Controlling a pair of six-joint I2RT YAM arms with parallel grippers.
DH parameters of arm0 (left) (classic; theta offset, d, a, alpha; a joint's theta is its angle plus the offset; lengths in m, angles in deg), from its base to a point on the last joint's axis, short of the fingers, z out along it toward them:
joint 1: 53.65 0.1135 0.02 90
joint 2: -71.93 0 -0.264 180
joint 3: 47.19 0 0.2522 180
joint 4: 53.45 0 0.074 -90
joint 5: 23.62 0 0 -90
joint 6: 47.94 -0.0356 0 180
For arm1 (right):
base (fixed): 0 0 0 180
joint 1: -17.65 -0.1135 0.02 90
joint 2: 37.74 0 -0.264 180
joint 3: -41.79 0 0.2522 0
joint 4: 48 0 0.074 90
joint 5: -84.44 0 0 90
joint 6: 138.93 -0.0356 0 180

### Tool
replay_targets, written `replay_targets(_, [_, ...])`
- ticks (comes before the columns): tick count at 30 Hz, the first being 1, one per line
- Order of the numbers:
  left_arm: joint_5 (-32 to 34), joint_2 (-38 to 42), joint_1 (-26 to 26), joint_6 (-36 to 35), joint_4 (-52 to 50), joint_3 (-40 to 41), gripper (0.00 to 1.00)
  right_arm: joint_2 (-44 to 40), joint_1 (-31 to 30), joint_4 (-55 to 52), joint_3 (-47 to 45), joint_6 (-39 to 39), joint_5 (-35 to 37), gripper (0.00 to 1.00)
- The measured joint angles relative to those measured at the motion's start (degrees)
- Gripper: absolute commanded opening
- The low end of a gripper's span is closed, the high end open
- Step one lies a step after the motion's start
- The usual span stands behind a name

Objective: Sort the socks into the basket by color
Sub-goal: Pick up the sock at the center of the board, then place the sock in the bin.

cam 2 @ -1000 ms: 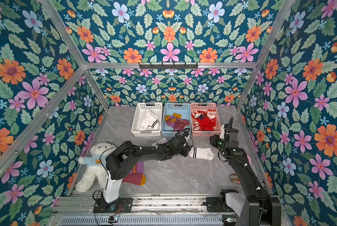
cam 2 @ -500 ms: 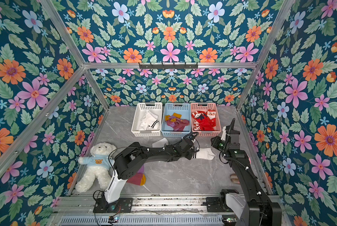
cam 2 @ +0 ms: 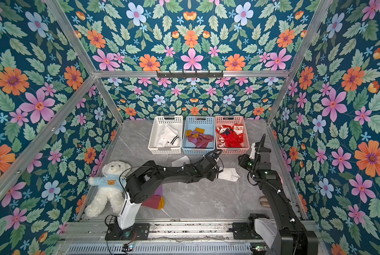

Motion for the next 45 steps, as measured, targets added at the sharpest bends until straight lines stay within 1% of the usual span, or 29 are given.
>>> replay_targets(5, [-4.35, 5.97, 2.69, -1.29, 1.01, 2.93, 0.0, -0.11, 0.04, 0.0, -0.11, 0.0, -0.02, 0.28])
replay_targets(12, [-8.11, 14.8, 7.41, -3.98, 0.66, 4.07, 0.0, -0.61, 0.09, 0.02, -0.94, 0.07, -0.04, 0.28])
replay_targets(17, [-8.96, 20.0, 13.53, -4.98, -1.16, 4.85, 0.0, -1.44, 0.09, 0.09, -1.73, 0.07, -0.07, 0.28])
replay_targets(22, [-7.65, 22.93, 19.52, -5.4, -2.78, 4.66, 0.0, -1.84, 0.09, 0.09, -2.32, 0.04, -0.24, 0.28])
replay_targets(29, [-6.51, 23.87, 26.77, -7.17, -3.93, 2.84, 0.0, -2.23, 0.09, 0.09, -2.45, 0.02, -0.44, 0.28])
replay_targets(37, [-6.34, 23.91, 32.89, -8.61, -4.02, 2.49, 0.0, -2.25, 0.09, 0.09, -2.49, -0.07, -0.46, 0.28])
replay_targets(45, [-8.11, 22.47, 39.82, -9.49, -3.06, 2.14, 0.0, -1.92, 0.09, 0.09, -2.47, -0.09, -0.66, 0.28])
